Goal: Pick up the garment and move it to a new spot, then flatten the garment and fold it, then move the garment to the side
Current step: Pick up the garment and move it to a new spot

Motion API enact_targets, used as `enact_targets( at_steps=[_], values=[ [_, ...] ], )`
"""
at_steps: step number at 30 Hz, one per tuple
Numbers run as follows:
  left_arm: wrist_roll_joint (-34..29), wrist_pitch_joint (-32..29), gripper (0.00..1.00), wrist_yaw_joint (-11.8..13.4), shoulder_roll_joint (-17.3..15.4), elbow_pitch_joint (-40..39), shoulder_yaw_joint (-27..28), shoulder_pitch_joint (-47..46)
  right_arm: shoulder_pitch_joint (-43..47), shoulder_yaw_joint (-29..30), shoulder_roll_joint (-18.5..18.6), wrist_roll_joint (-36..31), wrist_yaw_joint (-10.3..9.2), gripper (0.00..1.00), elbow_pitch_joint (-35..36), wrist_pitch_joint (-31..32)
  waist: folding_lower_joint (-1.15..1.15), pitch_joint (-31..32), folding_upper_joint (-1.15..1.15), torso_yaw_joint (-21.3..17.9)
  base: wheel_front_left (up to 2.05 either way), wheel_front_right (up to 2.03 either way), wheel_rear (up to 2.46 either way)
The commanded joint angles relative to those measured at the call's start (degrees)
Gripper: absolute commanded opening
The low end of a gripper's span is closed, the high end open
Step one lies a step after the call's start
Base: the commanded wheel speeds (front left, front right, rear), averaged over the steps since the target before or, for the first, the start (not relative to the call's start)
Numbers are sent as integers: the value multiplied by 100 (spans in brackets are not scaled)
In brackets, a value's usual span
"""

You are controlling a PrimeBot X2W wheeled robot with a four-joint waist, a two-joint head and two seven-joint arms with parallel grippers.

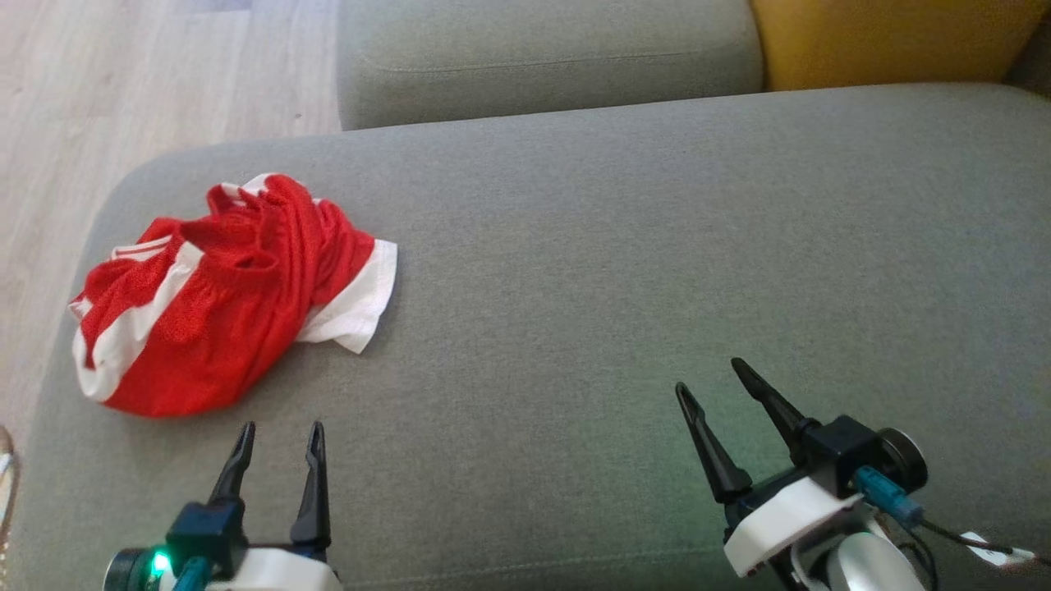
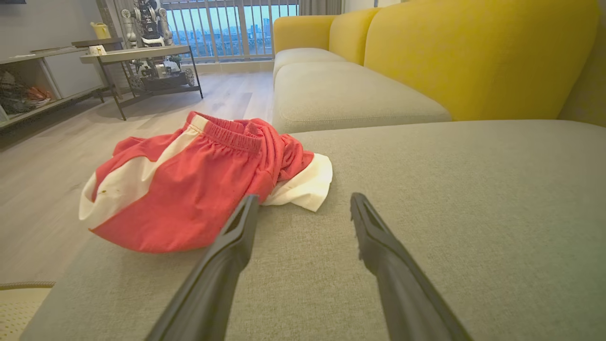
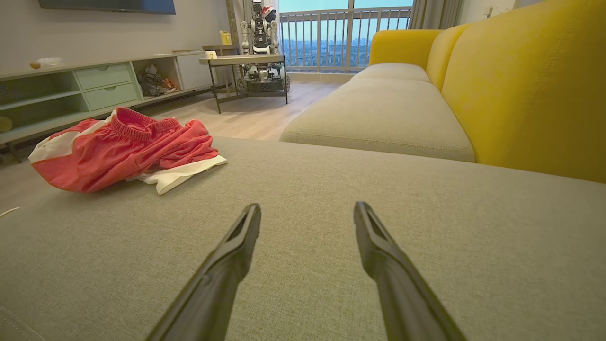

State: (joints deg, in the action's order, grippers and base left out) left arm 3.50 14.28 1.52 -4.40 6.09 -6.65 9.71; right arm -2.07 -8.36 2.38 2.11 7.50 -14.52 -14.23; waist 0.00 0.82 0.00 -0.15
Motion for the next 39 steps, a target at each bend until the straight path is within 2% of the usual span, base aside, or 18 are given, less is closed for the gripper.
enact_targets(
  at_steps=[1,20,25,34,39],
  values=[
    [-53,72,100,35,33,-153,207,-346,-295,-133,50,-31,-1,100,181,-77,0,9,0,98,0,0,0],
    [-75,72,100,7,75,-110,364,-174,-18,-272,50,-33,-1,100,161,-77,0,204,0,1605,0,0,0],
    [-144,72,100,76,80,-121,398,-101,45,-327,50,-109,-1,100,189,-77,0,246,0,1940,0,0,0],
    [-187,72,100,104,81,-190,411,-85,116,-312,50,-139,-1,100,180,-77,0,230,0,2347,0,0,0],
    [-132,72,100,98,67,-273,491,-253,32,-395,50,-163,-1,100,185,-77,0,62,0,2360,0,0,0]
  ],
)
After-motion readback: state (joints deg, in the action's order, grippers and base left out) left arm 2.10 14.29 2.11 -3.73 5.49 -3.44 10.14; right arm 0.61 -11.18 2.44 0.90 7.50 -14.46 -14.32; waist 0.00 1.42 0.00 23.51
